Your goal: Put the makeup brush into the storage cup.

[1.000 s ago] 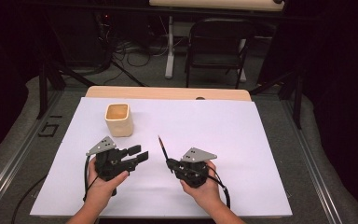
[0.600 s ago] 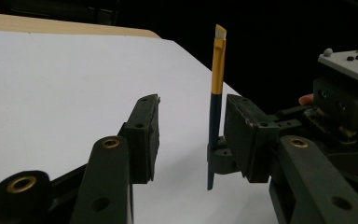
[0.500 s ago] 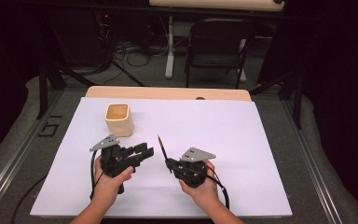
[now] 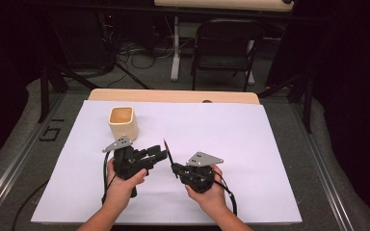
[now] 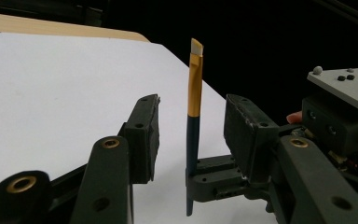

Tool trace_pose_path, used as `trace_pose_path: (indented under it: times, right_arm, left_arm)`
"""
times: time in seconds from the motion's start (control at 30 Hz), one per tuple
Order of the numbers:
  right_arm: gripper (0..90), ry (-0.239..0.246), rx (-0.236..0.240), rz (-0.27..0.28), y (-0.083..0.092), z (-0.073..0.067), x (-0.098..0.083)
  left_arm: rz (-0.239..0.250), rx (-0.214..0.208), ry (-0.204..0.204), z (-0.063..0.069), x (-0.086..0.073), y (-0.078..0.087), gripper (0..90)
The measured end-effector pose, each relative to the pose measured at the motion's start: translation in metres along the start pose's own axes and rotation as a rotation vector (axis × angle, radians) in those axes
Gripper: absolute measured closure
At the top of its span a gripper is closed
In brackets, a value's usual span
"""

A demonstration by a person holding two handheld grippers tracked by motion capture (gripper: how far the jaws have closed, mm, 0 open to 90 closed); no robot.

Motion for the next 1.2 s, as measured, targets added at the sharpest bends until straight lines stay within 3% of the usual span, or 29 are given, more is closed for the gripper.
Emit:
trace_pose_path:
  times: [0.53,1.2]
  right_arm:
    - [85.0,0.025,0.019,-0.011,-0.003,-0.007,-0.001]
    - [85.0,0.048,0.023,-0.026,-0.006,-0.011,-0.002]
  left_arm:
    - [-0.008,-0.002,0.039,-0.003,0.001,-0.011,65.1]
    - [-0.014,0.000,0.054,-0.004,-0.001,-0.013,82.3]
Point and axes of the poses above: each handheld gripper's, and its own axes: y roughly backward along the jaws, x roughly out of its top, z roughly to its right, the point moved 2 cm from there along -y, roughly forward along the jaws, and after that the axes turned 6 degrees about -z, right-handed, at the moved point
